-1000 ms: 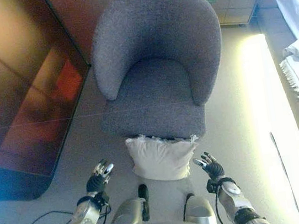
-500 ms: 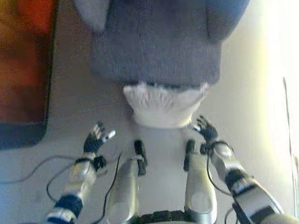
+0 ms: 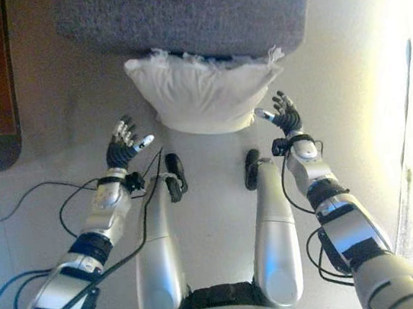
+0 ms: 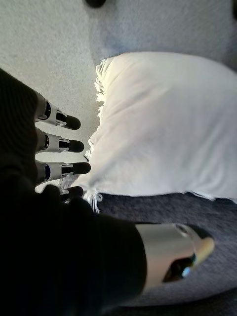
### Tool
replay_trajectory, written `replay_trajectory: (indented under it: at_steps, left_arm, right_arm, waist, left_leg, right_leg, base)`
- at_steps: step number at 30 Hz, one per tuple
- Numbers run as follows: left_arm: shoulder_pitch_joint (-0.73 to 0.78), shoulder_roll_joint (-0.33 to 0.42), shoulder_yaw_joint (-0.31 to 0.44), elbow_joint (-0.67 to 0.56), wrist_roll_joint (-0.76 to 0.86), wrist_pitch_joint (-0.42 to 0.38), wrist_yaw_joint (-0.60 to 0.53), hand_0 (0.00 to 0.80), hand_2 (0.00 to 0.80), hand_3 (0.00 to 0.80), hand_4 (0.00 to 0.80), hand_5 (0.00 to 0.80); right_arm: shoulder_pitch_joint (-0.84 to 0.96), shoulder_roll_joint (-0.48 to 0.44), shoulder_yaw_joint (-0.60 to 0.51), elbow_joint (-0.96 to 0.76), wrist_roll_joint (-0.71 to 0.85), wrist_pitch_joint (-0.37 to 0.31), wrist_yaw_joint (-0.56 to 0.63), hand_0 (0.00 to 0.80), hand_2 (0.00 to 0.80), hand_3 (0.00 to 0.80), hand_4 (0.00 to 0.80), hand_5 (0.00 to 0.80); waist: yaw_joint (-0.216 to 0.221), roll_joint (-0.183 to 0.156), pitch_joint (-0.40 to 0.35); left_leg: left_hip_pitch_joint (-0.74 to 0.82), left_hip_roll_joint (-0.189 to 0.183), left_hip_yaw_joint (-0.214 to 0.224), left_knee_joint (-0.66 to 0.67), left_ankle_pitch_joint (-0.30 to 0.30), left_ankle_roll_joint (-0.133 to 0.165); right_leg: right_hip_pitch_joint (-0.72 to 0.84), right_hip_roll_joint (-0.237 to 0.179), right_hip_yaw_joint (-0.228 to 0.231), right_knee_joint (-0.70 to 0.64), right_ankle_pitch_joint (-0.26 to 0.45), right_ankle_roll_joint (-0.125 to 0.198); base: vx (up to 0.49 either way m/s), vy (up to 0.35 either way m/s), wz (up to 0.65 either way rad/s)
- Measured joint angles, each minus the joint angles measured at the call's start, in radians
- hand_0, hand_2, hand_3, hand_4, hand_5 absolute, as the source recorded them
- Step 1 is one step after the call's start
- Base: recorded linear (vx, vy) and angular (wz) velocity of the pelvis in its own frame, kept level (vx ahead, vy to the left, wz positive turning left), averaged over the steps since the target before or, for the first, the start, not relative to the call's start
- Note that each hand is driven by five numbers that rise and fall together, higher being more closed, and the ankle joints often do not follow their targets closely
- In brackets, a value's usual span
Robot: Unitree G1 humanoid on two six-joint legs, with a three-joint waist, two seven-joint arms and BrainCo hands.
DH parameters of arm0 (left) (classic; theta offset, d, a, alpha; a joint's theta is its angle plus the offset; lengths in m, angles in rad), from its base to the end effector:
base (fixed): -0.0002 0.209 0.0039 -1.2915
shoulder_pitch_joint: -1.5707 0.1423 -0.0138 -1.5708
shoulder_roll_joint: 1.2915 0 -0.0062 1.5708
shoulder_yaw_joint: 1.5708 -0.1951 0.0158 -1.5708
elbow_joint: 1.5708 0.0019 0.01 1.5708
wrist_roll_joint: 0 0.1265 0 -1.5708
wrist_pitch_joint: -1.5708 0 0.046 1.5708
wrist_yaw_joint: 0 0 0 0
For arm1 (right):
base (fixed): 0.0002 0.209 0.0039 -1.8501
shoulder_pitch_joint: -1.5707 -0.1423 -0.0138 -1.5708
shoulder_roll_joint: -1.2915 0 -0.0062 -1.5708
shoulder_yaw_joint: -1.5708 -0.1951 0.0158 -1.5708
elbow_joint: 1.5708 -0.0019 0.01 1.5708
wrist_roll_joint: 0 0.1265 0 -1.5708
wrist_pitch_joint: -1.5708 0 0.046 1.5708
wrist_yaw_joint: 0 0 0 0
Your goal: Pick up the cushion and take it to the sofa
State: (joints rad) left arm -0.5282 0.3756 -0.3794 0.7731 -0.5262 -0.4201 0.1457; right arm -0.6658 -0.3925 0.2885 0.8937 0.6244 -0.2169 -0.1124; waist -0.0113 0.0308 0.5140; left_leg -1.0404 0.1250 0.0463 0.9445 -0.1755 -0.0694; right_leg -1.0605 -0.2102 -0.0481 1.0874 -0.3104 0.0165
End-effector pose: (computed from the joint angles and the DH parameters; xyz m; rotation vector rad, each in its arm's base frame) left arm 0.2838 0.1898 0.0429 0.0285 -0.0877 0.0130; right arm 0.3099 -0.2068 0.0632 0.0568 0.0589 -0.1110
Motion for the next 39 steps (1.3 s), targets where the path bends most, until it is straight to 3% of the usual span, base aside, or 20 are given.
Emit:
replay_trajectory:
  at_steps: [9, 14, 25, 39]
  left_arm:
    - [-0.099, 0.014, 0.000, -0.003, -0.054, 0.009, 0.008, 0.000, 0.000, 0.000, 0.000, 0.000]
    - [-0.171, 0.054, 0.013, 0.009, -0.142, 0.044, 0.001, 0.000, 0.000, 0.000, 0.000, 0.000]
    - [-0.306, 0.124, 0.013, 0.077, -0.245, 0.133, -0.061, 0.000, 0.000, 0.000, 0.000, 0.000]
    - [-0.455, 0.131, -0.009, 0.176, -0.254, 0.266, -0.140, 0.000, 0.000, 0.000, 0.000, 0.000]
  right_arm:
    - [-0.057, -0.038, 0.009, -0.028, 0.017, 0.018, 0.001, 0.000, 0.000, 0.000, 0.000, 0.000]
    - [-0.123, -0.083, 0.031, -0.008, 0.043, 0.027, 0.040, 0.000, 0.000, 0.000, 0.000, 0.000]
    - [-0.187, -0.102, 0.047, 0.001, 0.134, 0.030, 0.133, 0.000, 0.000, 0.000, 0.000, 0.000]
    - [-0.324, -0.128, 0.078, 0.077, 0.232, 0.145, 0.209, 0.000, 0.000, 0.000, 0.000, 0.000]
  waist:
    - [-0.003, 0.015, 0.012]
    - [-0.007, 0.014, 0.013]
    - [-0.043, 0.014, 0.013]
    - [-0.053, 0.014, 0.013]
  left_leg:
    - [-0.259, 0.017, -0.051, 0.264, -0.048, -0.010]
    - [-0.353, 0.027, -0.059, 0.338, -0.051, -0.009]
    - [-0.386, 0.029, -0.057, 0.387, -0.064, 0.009]
    - [-0.386, 0.030, -0.049, 0.414, -0.076, 0.011]
  right_leg:
    - [-0.245, 0.002, 0.017, 0.258, -0.056, -0.020]
    - [-0.337, 0.001, 0.027, 0.333, -0.060, -0.023]
    - [-0.362, -0.002, 0.038, 0.364, -0.065, -0.015]
    - [-0.367, -0.004, 0.053, 0.388, -0.069, -0.007]
  base:
    - [-0.013, -0.016, 0.01]
    - [0.016, -0.042, 0.00]
    - [0.059, -0.009, 0.00]
    - [0.055, 0.012, 0.00]
